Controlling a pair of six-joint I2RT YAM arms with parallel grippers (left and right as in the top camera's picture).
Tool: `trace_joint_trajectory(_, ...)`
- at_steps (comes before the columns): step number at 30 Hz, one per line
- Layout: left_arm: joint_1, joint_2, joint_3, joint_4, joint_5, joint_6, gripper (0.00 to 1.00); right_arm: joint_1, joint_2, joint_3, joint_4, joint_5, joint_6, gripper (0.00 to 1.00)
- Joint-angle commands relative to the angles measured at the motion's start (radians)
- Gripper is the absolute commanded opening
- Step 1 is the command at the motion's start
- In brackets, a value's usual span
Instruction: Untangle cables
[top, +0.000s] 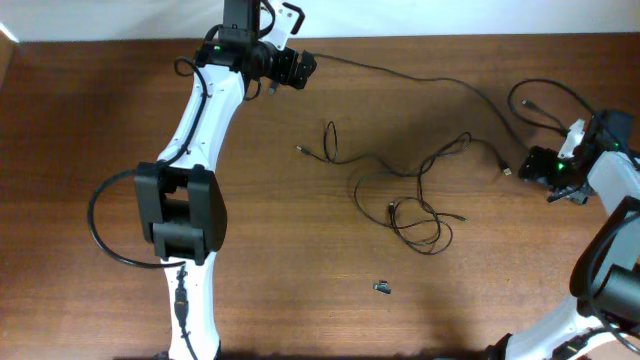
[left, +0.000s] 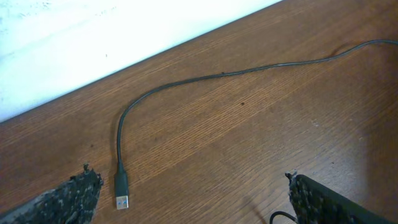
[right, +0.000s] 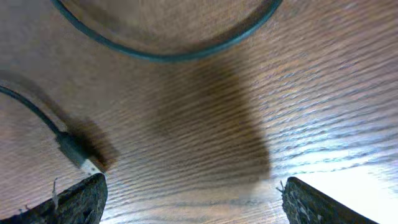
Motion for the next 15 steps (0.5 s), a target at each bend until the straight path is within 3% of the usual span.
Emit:
trace_joint_trajectory(1,0.003,-0.002,0.003,0.002,0.018,-0.013,0.99,-0.002,0.038,-0.023,0.014,-0.012,-0.008,0.91)
trace_joint_trajectory(15,0.003,-0.002,0.003,0.002,0.018,-0.013,0.99,-0.002,0.062,-0.062,0.211,0.007,-0.017,0.91)
